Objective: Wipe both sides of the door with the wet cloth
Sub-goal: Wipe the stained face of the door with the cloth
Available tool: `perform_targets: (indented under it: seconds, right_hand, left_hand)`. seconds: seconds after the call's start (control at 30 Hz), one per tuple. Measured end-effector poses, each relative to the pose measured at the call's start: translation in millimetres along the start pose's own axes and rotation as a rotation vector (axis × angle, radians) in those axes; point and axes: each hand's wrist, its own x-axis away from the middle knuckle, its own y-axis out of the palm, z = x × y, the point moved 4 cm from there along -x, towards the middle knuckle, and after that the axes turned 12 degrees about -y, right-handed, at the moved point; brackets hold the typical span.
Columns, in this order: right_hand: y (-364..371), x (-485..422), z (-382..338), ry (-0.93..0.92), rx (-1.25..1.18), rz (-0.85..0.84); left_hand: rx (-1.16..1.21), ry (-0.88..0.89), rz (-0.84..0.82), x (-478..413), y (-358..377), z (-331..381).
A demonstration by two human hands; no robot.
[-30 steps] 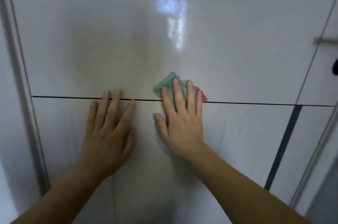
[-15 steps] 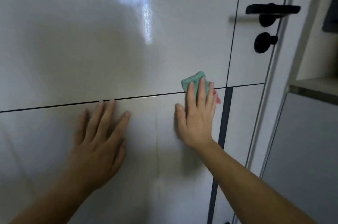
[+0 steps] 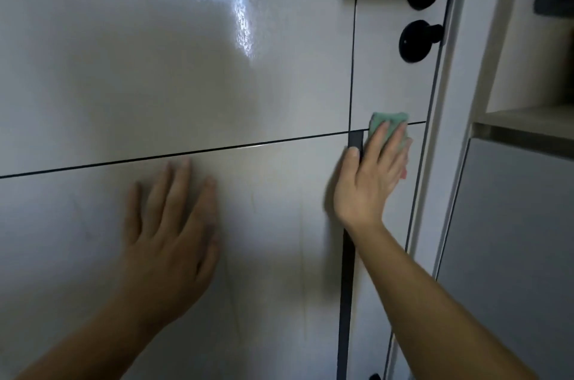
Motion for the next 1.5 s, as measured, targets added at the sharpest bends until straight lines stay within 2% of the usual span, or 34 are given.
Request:
perform_targets:
  seconds: [0.03, 0.07, 0.2, 0.23, 0.37, 0.57, 0.7, 0.77, 0.83, 0.93, 1.0, 1.1, 1.13, 1.23, 1.3, 1.33, 1.43, 1.47, 1.5]
  right_hand:
    - [-0.2, -2.0, -1.5, 0.053, -0.029, 0.022]
    - [1.5, 4.2, -7.3, 0.030, -0.028, 0.022]
    - [9.6, 42.6, 0.9, -0.285, 0.069, -0.104]
    - [5.1, 31.8, 16.8, -0.270, 0.074, -0.094]
    - [-11.9, -8.5, 49.6, 0.000, 0.022, -0.013]
    - [-3.9, 47.7, 48.2, -0.145, 0.063, -0.130]
    - [-11.8, 7.1, 55.0, -0.060, 0.028, -0.025]
    - [-5.9, 20.4, 46.7, -0.003, 0.022, 0.004]
    - [7.9, 61.2, 26.9, -0.089, 0.043, -0.078]
    - [16.9, 96.2, 12.1, -0.344, 0.099, -0.226]
    - [11.2, 59.7, 13.4, -0.357, 0.089, -0.137]
    - [3.5, 10.7, 2.0, -0.142, 0.028, 0.070]
    - [7.3, 16.6, -6.3, -0.170, 0.063, 0.058]
    - [20.8, 73.6, -22.1, -0.505, 0.164, -0.205]
    - [18.8, 79.5, -11.5, -0.621, 0.180, -0.259]
    - [17.4, 67.0, -9.8, -0.591, 0.185, -0.220]
    - [13.6, 25.7, -27.1, -0.260, 0.117, -0.024]
    - [16.9, 29.0, -40.4, -0.221, 0.106, -0.003]
    - [24.5, 43.1, -55.3, -0.272, 0.110, -0.039]
  left_hand:
    - [0.015, 0.051, -0.019, -3.8, 2.6, 13.5]
    - [0.030, 0.095, -0.043, -7.7, 6.2, 25.9]
    - [0.021, 0.146, -0.089, -17.3, 18.8, 47.9]
    - [0.006, 0.138, -0.080, -17.4, 21.1, 48.6]
    - [-0.017, 0.129, -0.028, -14.3, 24.8, 51.0]
    - [-0.013, 0.116, -0.016, -13.1, 26.9, 53.3]
    - [-0.023, 0.116, 0.000, -12.9, 25.6, 53.2]
    - [-0.020, 0.117, -0.002, -12.9, 25.9, 52.9]
    - [-0.015, 0.126, -0.014, -13.1, 26.4, 51.7]
    - [-0.011, 0.146, -0.019, -14.1, 27.4, 48.6]
    - [-0.010, 0.154, -0.019, -13.9, 28.5, 47.4]
    - [-0.011, 0.154, -0.017, -14.9, 29.2, 47.0]
    - [-0.003, 0.156, -0.024, -15.2, 28.2, 47.1]
    - [0.035, 0.174, -0.055, -16.0, 21.1, 42.5]
    - [0.034, 0.134, -0.044, -11.5, 13.7, 32.1]
    - [0.024, 0.092, -0.025, -7.7, 10.2, 24.7]
    - [-0.044, -0.019, 0.007, 5.8, 4.8, 0.1]
    - [-0.059, -0.034, -0.002, 9.1, 5.4, -7.1]
    - [-0.072, -0.037, -0.011, 11.3, 6.5, -12.8]
